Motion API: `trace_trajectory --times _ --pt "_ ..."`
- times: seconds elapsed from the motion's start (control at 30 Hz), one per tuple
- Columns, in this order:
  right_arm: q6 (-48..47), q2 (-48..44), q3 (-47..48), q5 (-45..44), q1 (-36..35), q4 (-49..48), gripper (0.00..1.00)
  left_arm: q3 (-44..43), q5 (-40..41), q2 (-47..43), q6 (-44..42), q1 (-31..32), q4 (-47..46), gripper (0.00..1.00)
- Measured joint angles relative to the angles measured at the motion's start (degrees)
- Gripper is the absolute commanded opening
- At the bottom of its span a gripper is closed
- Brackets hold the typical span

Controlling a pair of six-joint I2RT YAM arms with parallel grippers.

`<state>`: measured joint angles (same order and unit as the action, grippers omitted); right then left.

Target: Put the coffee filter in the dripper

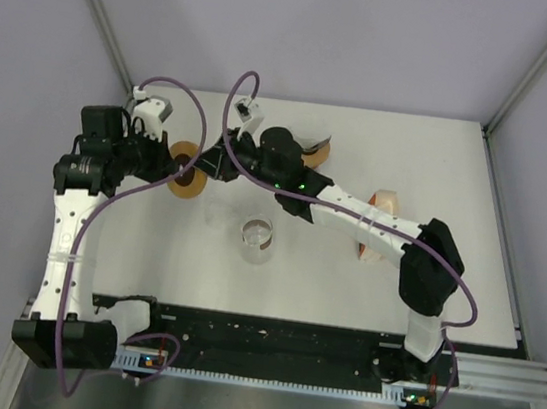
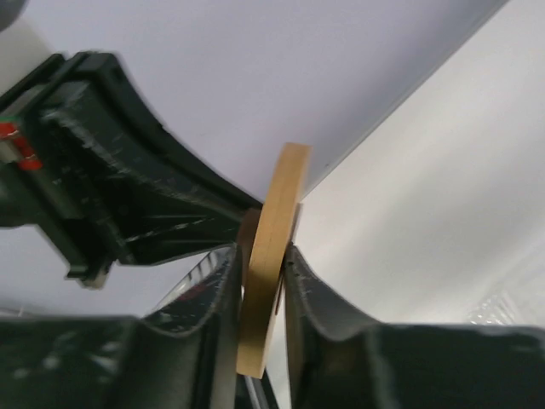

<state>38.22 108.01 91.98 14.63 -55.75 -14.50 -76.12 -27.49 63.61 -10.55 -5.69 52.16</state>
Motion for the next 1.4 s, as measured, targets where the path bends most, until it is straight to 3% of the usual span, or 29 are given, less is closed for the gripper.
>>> trace_trajectory --times 0.03,0.1,0.17,0.33,0.4,0.47,0.63,0.67,0.73,0.77,1.03,1.3,1.4 --pt "-0.3 0.0 0.0 -0.3 0.0 0.4 0.00 0.0 0.3 0.0 0.0 -0.1 0.0 0.00" --pt "-0.9 0.1 -0.2 -1.6 0.5 1.5 0.00 0.0 0.9 -0.2 0.1 -0.2 0.0 0.01" --pt "-2.3 -0.2 -0.6 -1.8 0.6 1.7 0.00 0.0 0.9 0.0 0.3 0.0 0.0 0.14" --pt "-12.4 -5.2 -6.9 -4.3 0.1 0.9 0.00 -2.3 -1.3 1.4 2.7 0.3 2.8 0.58" --pt "-19.6 -9.4 -11.6 -7.3 -0.4 1.3 0.00 -4.9 -1.7 2.0 3.8 0.3 3.1 0.67" --pt "-29.2 -13.9 -16.8 -12.0 -1.6 -0.3 0.00 -8.1 -2.3 2.3 5.7 0.3 3.1 0.70" --pt "-63.4 -24.4 -31.1 -21.6 -9.0 -13.3 0.00 -13.9 -6.7 2.8 11.5 0.2 3.2 0.75" --pt "-70.6 -25.3 -33.3 -22.4 -10.6 -16.8 0.00 -14.8 -7.9 3.1 12.7 0.2 3.2 0.79" --pt "-83.9 -25.7 -36.7 -23.7 -13.1 -23.5 0.00 -16.4 -11.1 3.9 16.0 0.2 2.9 0.97" --pt "-89.9 -25.6 -38.0 -24.2 -13.9 -26.3 0.00 -16.7 -12.9 4.2 17.9 0.2 2.3 0.99" --pt "-123.6 -16.3 -41.2 -30.6 -15.4 -49.7 0.00 -11.3 -24.5 4.8 31.7 0.2 -6.3 0.98" --pt "-137.7 -10.9 -41.2 -31.4 -16.7 -56.3 0.00 -3.8 -29.1 5.0 38.9 0.5 -12.3 0.26" --pt "-139.0 -10.6 -41.2 -31.8 -16.9 -56.2 0.00 -2.2 -31.1 5.0 41.1 0.6 -15.0 0.08"
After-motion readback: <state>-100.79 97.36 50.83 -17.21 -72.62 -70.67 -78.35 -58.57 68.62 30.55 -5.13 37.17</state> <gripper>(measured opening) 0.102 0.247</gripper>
